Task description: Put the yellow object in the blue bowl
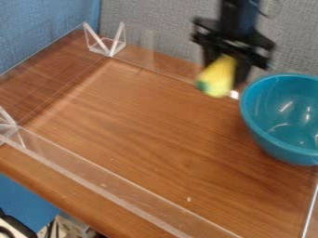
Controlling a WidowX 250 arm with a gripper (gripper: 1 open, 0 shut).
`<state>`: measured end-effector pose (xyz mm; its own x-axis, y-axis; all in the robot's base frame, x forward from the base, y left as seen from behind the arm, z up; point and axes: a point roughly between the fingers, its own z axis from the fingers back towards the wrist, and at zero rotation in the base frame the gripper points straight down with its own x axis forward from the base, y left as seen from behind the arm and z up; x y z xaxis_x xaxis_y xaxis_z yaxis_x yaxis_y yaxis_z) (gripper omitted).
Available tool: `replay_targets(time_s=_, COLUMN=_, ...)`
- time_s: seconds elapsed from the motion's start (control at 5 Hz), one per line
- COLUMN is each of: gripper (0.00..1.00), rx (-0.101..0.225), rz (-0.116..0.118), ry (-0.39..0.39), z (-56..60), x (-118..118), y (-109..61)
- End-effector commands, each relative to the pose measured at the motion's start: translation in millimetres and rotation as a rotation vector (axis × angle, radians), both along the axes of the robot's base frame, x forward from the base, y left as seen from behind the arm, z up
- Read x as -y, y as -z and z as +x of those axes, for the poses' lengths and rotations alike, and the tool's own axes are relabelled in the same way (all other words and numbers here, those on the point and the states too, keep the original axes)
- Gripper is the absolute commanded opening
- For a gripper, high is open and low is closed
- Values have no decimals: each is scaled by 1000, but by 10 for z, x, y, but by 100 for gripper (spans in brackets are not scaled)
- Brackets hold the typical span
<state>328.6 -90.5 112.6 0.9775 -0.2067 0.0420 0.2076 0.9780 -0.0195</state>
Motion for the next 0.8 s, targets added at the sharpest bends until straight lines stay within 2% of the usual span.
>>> replay_targets(time_s=0.0, gripper=0, rx=56, rz=-30, ry=157, z=240, x=270, y=-167)
replay_targets(time_s=0.2, gripper=0, rx=36, rz=-21, ry=256, z=396, x=218, y=-140)
replay_targets(time_s=0.4, gripper=0, rx=42, rz=-7, ry=336, z=406, x=33, y=-255)
replay_targets(time_s=0.6, gripper=0, rx=42, rz=2, ry=358, z=449, x=85, y=-311)
